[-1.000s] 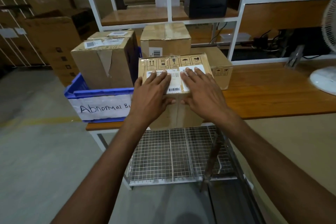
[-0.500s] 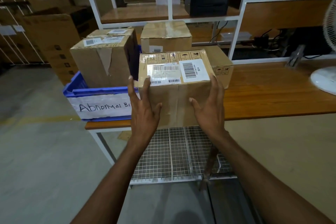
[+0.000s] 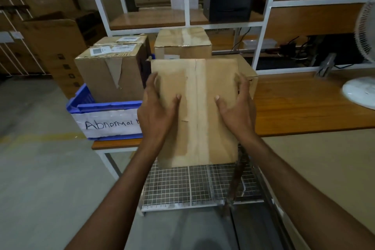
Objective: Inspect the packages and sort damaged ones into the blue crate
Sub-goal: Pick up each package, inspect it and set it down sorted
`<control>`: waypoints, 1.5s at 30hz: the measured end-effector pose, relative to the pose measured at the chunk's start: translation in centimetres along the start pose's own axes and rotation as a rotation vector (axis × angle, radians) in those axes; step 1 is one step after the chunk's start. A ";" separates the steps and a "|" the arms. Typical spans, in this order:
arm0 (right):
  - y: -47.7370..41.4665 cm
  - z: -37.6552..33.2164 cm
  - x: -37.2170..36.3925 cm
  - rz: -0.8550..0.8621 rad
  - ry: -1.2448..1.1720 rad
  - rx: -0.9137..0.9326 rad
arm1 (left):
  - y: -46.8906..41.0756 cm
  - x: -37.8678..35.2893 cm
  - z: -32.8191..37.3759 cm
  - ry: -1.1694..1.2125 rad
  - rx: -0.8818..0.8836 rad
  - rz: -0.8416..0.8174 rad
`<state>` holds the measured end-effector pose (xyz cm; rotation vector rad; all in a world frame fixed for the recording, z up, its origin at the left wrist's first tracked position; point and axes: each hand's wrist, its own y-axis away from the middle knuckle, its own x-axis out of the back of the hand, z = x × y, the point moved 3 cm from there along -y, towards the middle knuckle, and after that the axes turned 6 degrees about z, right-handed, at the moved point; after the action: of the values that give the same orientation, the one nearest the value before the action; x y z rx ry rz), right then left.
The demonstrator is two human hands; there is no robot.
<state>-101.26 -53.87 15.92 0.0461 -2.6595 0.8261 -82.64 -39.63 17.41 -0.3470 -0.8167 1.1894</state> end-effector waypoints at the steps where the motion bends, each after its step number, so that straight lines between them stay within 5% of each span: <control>1: -0.3 -0.1 -0.1 -0.003 0.018 0.009 | -0.4 -0.3 0.0 -0.004 0.001 -0.033; 9: -1.5 3.6 -4.3 -0.329 0.217 -0.054 | -0.9 -4.6 -4.7 -0.046 0.068 -0.424; 15: -1.5 5.2 -7.1 -0.305 0.159 -0.090 | -0.5 -7.0 -6.9 -0.080 0.054 -0.357; 22: -0.9 4.6 -8.7 -0.282 0.476 0.197 | -0.3 -7.8 -6.7 -0.389 -0.134 -0.295; 31: 3.2 4.7 -8.7 -0.517 0.622 0.245 | 2.3 -5.4 -4.8 -0.650 -0.235 -1.087; 45: 1.1 4.8 -9.1 -0.662 0.649 0.239 | 1.6 -6.2 -5.6 -0.658 -0.257 -1.017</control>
<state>-94.46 -56.30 8.54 0.5770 -1.7579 0.7498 -80.58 -43.78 10.32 0.2793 -1.4800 0.2064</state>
